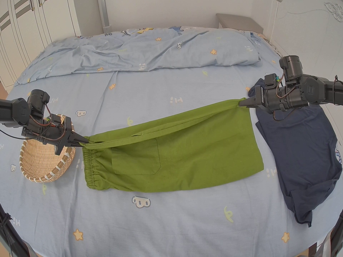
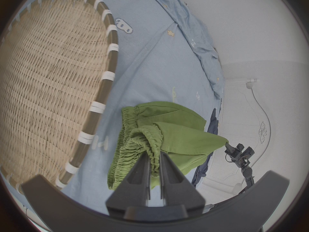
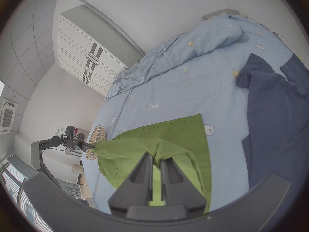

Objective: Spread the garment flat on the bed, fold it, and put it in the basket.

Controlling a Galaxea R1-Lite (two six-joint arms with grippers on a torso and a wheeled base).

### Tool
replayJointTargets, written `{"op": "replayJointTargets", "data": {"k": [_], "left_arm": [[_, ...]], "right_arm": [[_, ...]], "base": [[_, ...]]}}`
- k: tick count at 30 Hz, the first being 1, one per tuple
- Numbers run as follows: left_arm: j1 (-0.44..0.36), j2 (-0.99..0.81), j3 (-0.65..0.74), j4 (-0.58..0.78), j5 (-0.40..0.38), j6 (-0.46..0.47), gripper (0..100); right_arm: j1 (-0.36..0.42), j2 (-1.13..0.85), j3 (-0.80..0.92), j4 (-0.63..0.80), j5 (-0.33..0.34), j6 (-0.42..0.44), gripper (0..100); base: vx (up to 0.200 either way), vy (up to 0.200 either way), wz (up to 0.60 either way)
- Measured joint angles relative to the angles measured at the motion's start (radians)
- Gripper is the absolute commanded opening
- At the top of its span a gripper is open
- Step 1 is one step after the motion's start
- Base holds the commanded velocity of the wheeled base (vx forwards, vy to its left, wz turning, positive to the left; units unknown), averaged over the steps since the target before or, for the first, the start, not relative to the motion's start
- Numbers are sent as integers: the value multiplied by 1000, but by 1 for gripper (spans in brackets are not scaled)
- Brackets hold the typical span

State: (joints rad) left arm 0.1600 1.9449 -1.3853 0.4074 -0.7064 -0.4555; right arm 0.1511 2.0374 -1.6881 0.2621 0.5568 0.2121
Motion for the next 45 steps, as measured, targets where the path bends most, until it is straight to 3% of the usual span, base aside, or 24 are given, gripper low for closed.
{"op": "replayJointTargets", "data": {"k": [25,26,28,29,45], "left_arm": [[-13,54,-92,-4,-1,1,0],[-14,56,-95,-4,0,1,100],[-14,60,-100,-4,0,2,100],[-14,61,-101,-4,1,2,100],[-37,49,-94,7,0,-1,100]], "right_arm": [[-15,61,-11,-34,1,-6,0],[-17,63,-9,-35,0,-6,0],[-19,68,-9,-37,0,-6,0],[-19,70,-9,-37,0,-6,100],[1,110,1,-78,-9,-5,100]], "base": [[0,0,0],[0,0,0],[0,0,0],[0,0,0],[0,0,0]]}}
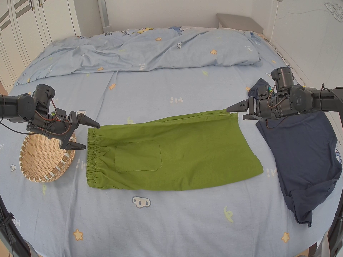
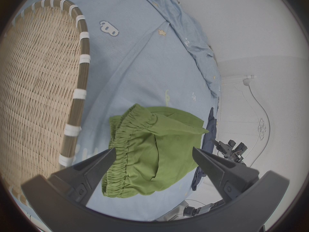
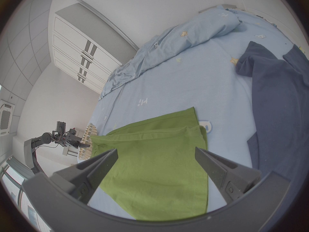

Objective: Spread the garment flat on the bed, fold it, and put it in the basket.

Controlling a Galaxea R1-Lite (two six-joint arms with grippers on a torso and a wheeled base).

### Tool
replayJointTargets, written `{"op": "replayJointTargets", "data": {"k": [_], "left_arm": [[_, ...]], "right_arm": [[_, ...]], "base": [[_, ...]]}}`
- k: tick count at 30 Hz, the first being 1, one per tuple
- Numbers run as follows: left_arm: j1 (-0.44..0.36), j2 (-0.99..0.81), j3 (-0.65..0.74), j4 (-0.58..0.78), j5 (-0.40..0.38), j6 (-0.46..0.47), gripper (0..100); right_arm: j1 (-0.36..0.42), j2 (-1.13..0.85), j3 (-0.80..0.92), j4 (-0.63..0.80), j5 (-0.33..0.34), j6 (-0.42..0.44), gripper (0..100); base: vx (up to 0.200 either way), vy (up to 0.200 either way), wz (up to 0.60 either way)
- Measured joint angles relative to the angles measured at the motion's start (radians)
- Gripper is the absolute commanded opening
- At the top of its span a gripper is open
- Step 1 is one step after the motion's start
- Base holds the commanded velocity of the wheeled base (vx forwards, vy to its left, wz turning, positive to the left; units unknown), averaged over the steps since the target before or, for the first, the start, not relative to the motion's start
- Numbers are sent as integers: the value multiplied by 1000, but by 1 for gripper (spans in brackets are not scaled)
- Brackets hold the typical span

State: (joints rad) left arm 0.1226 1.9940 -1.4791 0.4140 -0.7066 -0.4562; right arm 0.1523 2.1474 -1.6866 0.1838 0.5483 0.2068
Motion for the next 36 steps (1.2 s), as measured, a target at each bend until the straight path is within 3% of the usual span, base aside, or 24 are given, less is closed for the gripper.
{"op": "replayJointTargets", "data": {"k": [6,11,18,26,36], "left_arm": [[-11,-29,69,-1,0,24,100],[-10,-60,204,-32,1,128,100],[-5,-87,406,-243,7,226,100],[-12,-43,490,-408,9,237,100],[-60,18,480,-538,10,147,100]], "right_arm": [[4,-12,46,4,-5,6,100],[11,-62,171,-16,-9,9,100],[13,-150,347,-76,-7,45,100],[11,-218,406,-98,-3,65,100],[12,-232,410,-101,-1,66,100]], "base": [[0,0,0],[0,0,0],[0,0,0],[0,0,0],[0,0,0]]}}
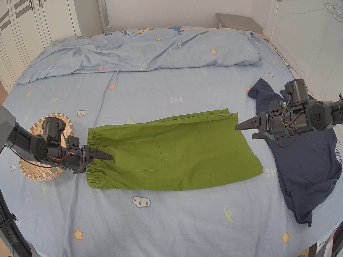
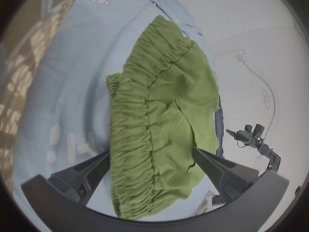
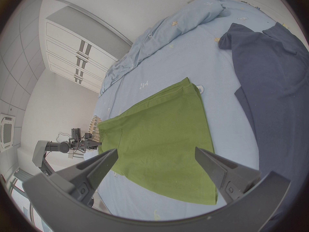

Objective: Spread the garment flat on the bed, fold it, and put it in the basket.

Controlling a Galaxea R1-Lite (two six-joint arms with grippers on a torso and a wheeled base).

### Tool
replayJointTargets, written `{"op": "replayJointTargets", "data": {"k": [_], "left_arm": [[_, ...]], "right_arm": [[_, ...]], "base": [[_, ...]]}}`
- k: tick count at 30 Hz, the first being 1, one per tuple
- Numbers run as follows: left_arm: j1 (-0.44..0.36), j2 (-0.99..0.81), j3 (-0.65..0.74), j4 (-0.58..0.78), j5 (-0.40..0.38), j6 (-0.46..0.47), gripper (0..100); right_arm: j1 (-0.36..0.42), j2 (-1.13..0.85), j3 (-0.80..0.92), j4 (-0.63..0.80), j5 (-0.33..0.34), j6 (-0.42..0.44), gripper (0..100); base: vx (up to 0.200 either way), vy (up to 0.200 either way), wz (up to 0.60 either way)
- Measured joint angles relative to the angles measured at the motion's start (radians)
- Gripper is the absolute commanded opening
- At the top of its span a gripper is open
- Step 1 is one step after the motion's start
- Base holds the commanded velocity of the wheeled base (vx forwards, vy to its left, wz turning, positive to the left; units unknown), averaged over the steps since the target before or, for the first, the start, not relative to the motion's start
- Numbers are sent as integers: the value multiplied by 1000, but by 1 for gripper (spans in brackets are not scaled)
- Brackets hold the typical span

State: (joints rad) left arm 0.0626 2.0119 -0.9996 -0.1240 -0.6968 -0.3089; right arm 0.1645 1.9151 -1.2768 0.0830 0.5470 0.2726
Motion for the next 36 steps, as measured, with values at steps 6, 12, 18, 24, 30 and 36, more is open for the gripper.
{"op": "replayJointTargets", "data": {"k": [6,12,18,24,30,36], "left_arm": [[-14,14,0,-48,2,-21,0],[-12,18,-2,-47,2,-22,0],[-6,16,-3,-47,-8,-24,0],[7,-6,-2,-40,-10,-36,0],[13,-26,1,-42,-11,-44,0],[12,-31,-1,-45,-11,-45,0]], "right_arm": [[3,4,1,-10,-1,0,100],[-4,8,-1,-21,1,-4,100],[-29,46,-7,-23,-2,-31,100],[-60,115,-31,-15,-2,-73,100],[-86,177,-59,-1,1,-82,100],[-102,206,-88,84,72,-124,100]], "base": [[0,0,0],[0,0,0],[0,0,0],[0,0,0],[0,0,0],[0,0,0]]}}
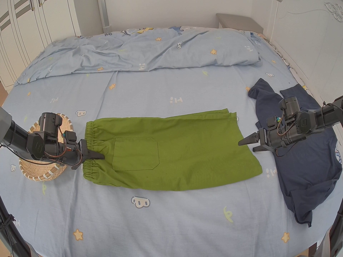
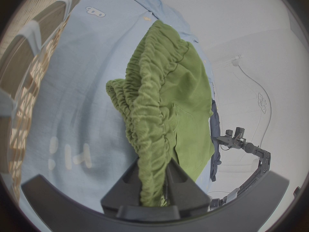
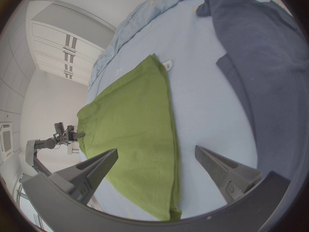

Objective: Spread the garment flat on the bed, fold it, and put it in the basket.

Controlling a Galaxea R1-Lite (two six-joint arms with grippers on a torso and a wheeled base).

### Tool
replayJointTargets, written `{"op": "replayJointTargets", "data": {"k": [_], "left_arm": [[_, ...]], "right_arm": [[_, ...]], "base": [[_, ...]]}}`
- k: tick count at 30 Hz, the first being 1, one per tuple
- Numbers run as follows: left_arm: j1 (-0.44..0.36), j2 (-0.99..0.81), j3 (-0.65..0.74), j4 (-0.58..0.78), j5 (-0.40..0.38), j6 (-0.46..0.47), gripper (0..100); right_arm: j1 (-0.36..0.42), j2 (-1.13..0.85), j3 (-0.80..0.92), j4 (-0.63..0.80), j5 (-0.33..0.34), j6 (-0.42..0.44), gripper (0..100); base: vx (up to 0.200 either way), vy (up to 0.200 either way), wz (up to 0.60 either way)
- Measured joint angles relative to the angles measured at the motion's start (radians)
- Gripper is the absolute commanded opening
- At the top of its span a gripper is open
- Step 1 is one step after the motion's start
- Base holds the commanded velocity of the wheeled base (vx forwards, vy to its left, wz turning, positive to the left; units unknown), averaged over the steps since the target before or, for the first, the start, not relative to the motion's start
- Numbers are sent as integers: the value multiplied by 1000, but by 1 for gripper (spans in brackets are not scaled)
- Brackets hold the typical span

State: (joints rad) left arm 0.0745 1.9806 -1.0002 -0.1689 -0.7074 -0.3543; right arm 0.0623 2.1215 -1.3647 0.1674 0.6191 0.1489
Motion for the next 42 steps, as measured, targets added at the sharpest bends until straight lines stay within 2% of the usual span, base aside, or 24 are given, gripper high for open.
{"op": "replayJointTargets", "data": {"k": [3,12,16,28,29,42], "left_arm": [[-1,-2,-1,0,0,0,0],[-8,-8,2,-1,1,1,0],[-10,-14,5,1,1,0,0],[-13,-22,11,6,-1,2,0],[-13,-22,11,6,-1,2,0],[-6,-16,9,6,-1,2,0]], "right_arm": [[-2,14,-11,17,30,-14,100],[11,65,-28,16,50,-23,100],[13,86,-35,15,89,-25,100],[35,109,-39,26,150,-29,100],[35,110,-39,28,153,-28,0],[4,136,-69,44,175,-25,0]], "base": [[0,0,0],[0,0,0],[0,0,0],[0,0,0],[0,0,0],[0,0,0]]}}
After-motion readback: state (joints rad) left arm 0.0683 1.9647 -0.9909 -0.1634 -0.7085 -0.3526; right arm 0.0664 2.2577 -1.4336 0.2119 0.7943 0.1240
